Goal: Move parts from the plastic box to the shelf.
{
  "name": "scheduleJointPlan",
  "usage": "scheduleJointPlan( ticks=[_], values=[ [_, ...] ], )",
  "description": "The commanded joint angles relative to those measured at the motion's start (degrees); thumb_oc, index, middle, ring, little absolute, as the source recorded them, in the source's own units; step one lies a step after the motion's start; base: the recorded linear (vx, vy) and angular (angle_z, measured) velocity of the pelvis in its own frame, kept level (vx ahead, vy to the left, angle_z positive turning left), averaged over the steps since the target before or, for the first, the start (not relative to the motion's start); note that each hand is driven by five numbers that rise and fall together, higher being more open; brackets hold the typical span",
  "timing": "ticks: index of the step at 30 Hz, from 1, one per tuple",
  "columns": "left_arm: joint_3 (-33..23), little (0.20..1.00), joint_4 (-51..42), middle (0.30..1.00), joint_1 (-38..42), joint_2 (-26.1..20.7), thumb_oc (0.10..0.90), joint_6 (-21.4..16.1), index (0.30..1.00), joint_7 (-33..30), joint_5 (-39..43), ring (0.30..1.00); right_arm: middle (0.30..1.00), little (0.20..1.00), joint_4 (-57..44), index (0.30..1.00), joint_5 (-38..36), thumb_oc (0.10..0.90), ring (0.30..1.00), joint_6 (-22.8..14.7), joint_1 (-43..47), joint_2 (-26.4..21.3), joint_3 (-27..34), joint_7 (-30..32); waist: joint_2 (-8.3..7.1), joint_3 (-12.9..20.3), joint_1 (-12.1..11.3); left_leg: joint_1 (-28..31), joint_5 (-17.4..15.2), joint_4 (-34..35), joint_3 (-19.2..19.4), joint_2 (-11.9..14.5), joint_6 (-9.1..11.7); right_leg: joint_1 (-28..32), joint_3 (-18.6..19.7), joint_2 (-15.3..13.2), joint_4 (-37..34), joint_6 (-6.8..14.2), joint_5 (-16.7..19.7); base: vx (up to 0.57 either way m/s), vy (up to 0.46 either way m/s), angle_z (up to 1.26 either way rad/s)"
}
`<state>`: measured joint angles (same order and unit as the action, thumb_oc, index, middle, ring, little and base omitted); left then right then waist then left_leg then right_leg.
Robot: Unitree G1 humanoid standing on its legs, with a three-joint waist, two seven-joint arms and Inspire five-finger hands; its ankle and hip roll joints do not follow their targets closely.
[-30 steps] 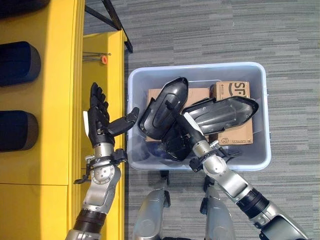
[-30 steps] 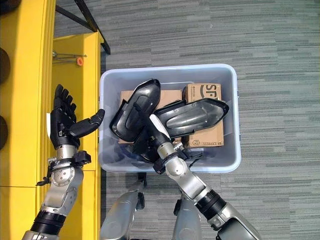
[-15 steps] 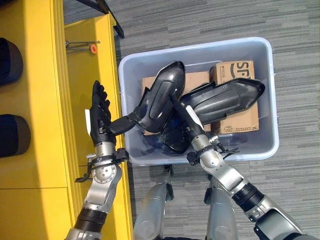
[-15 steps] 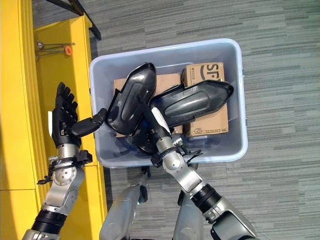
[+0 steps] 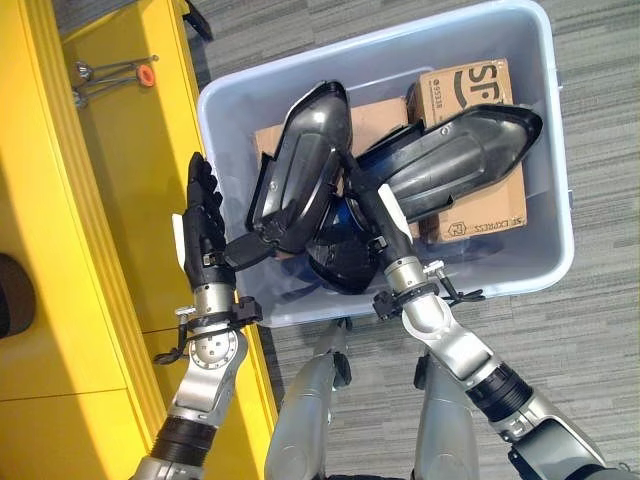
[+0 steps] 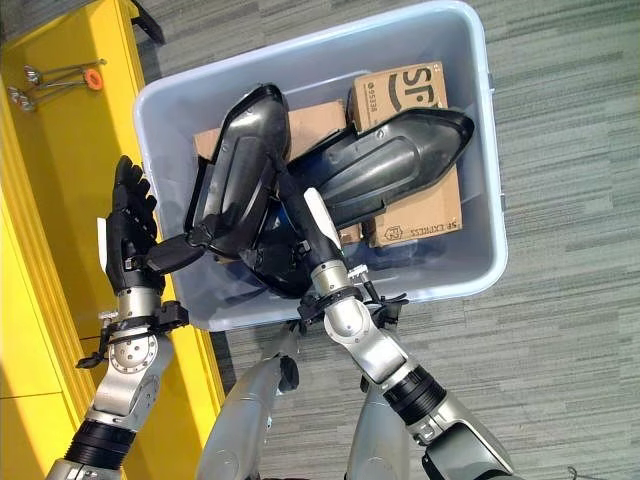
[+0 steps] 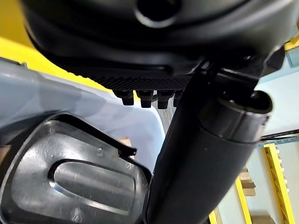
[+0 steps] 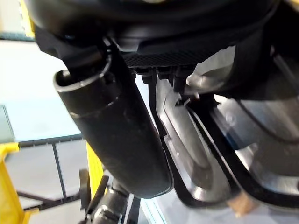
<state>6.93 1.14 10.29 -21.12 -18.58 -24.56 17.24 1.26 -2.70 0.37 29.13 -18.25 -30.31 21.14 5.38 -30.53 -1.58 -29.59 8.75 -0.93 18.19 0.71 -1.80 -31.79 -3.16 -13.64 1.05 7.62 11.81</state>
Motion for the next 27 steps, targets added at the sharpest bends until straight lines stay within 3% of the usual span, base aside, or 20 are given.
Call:
scheduleJointPlan(
  ticks=[1,8,11,13,15,20,22,27],
  values=[
    [-2.63,1.0,-8.58,1.0,-0.27,-0.64,0.9,-7.23,1.0,0.25,-0.86,1.0,1.0,1.0,-5.34,1.0,2.98,0.9,1.0,-4.7,0.01,0.79,2.03,3.22,4.01,0.74,1.18,-2.43,-13.7,-10.07,-2.24,-3.96,0.2,-2.23,-2.56,-3.68,2.19,2.76,-1.75,0.03,0.036,-0.17],
    [-2.22,1.0,-9.75,1.0,-1.37,-0.71,0.9,-7.55,1.0,1.69,2.29,1.0,1.0,1.0,-8.04,1.0,14.01,0.9,1.0,-2.99,-0.36,-1.45,5.19,0.45,3.86,0.74,2.18,-2.4,-14.86,-11.92,-1.54,-3.67,0.28,-3.17,-1.95,-3.1,3.51,2.44,-2.37,0.05,0.016,-0.1],
    [-2.29,1.0,-11.03,1.0,-1.96,-1.35,0.9,-6.7,1.0,2.73,2.62,1.0,1.0,1.0,-11.78,1.0,19.44,0.9,1.0,3.27,-1.21,-3.72,5.8,3.63,2.49,0.74,2.53,-2.92,-15.56,-13.26,-1.63,-2.84,0.21,-3.69,-2.11,-2.42,5.16,2.44,-3.04,0.08,-0.105,-0.02],
    [-2.41,1.0,-11.79,1.0,-2.49,-1.46,0.9,-6.43,1.0,2.9,2.13,1.0,1.0,1.0,-12.19,1.0,15.91,0.9,1.0,4.99,-2.56,-4.73,7.23,6.52,2.04,0.74,2.72,-3.26,-15.77,-13.59,-1.65,-2.67,-0.02,-4.11,-2.14,-1.91,5.97,2.36,-3.41,0.05,-0.092,0.0],
    [-2.43,1.0,-12.45,1.0,-3.12,-1.51,0.9,-6.14,1.0,2.36,1.84,1.0,1.0,1.0,-11.65,1.0,11.92,0.9,1.0,3.46,-3.85,-4.98,9.02,9.49,1.74,0.74,2.96,-3.78,-15.87,-13.91,-1.71,-2.55,-0.22,-4.8,-2.1,-1.29,6.89,2.08,-3.88,0.03,-0.059,0.01],
    [-1.71,1.0,-12.75,1.0,-3.17,-1.02,0.9,-6.56,1.0,1.34,0.92,1.0,1.0,1.0,-10.91,1.0,6.01,0.9,1.0,-0.05,-4.62,-3.22,10.99,8.28,1.72,0.74,3.27,-5.44,-16.24,-15.5,-1.52,-2.45,-0.65,-6.87,-1.87,-0.2,9.16,1.23,-5.3,0.0,-0.008,0.0],
    [-1.58,1.0,-12.98,1.0,-2.89,-1.14,0.9,-6.24,1.0,0.99,1.04,1.0,1.0,1.0,-11.01,1.0,4.37,0.9,1.0,0.84,-4.22,-2.68,11.07,5.81,1.81,0.74,3.25,-6.31,-16.23,-16.26,-1.5,-2.33,-0.6,-7.87,-1.92,0.18,10.49,0.94,-6.1,0.01,-0.002,-0.02],
    [-1.61,1.0,-13.04,1.0,-2.79,-1.25,0.9,-6.07,1.0,1.53,2.41,1.0,1.0,1.0,-10.33,1.0,15.57,0.9,1.0,4.88,-2.15,-3.45,11.02,5.99,1.81,0.74,2.8,-6.93,-16.31,-17.03,-1.42,-2.06,-0.73,-8.74,-2.7,0.46,12.3,0.51,-7.14,0.02,-0.02,-0.05]
  ],
)
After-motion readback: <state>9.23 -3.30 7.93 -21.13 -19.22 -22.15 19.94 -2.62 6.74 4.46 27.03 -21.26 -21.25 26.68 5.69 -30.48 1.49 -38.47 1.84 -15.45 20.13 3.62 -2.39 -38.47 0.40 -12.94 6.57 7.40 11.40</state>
